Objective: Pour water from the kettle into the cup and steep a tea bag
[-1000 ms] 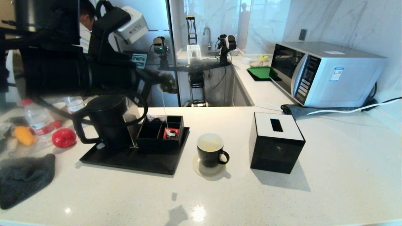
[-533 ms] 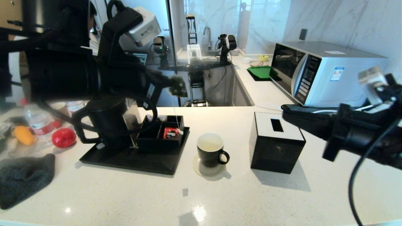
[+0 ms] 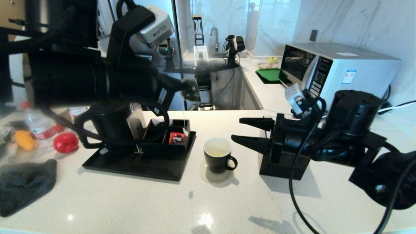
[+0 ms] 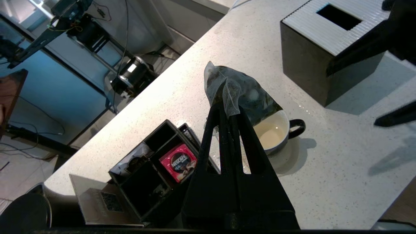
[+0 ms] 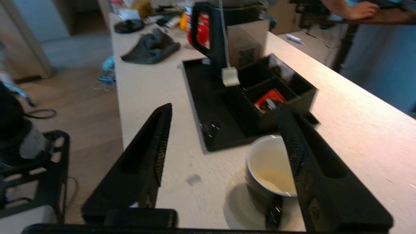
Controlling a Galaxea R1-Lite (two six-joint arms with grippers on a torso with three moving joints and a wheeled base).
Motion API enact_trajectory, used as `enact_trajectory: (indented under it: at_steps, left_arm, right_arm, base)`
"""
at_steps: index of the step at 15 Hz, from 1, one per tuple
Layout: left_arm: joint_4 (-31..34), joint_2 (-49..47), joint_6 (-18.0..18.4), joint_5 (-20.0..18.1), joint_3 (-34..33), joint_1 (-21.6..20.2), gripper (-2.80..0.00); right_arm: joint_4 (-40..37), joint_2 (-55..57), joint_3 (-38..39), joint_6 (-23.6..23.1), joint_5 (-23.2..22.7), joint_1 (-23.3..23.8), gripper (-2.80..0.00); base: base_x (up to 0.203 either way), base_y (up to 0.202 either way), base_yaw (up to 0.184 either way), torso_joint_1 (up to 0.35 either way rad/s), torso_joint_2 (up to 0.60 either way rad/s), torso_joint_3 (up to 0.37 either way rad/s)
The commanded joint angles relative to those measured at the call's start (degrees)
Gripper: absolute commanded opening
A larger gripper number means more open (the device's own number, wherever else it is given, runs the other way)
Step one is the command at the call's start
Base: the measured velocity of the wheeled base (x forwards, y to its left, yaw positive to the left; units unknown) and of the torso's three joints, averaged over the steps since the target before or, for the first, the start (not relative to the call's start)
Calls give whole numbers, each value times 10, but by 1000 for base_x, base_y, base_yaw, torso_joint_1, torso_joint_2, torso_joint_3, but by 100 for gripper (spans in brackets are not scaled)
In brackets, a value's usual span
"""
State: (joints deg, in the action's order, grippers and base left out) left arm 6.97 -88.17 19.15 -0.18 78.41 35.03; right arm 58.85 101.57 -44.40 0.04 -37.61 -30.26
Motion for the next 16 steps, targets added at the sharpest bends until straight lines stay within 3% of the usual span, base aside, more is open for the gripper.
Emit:
enact_trajectory:
  at_steps: [1, 9, 16]
  left_arm:
    - [1, -1, 1, 3, 1, 3, -280]
    - [0, 0, 1, 26, 4, 35, -280]
    - [1, 17, 0, 41, 3, 35, -280]
  right_arm:
    - [31, 51, -16, 38, -5, -28, 0]
    - [52, 124, -81, 65, -1, -112, 0]
    - [90, 191, -145, 88, 2, -124, 0]
  base:
    - [0, 0, 0, 0, 0, 0]
    - [0, 0, 0, 0, 0, 0]
    - [0, 0, 0, 0, 0, 0]
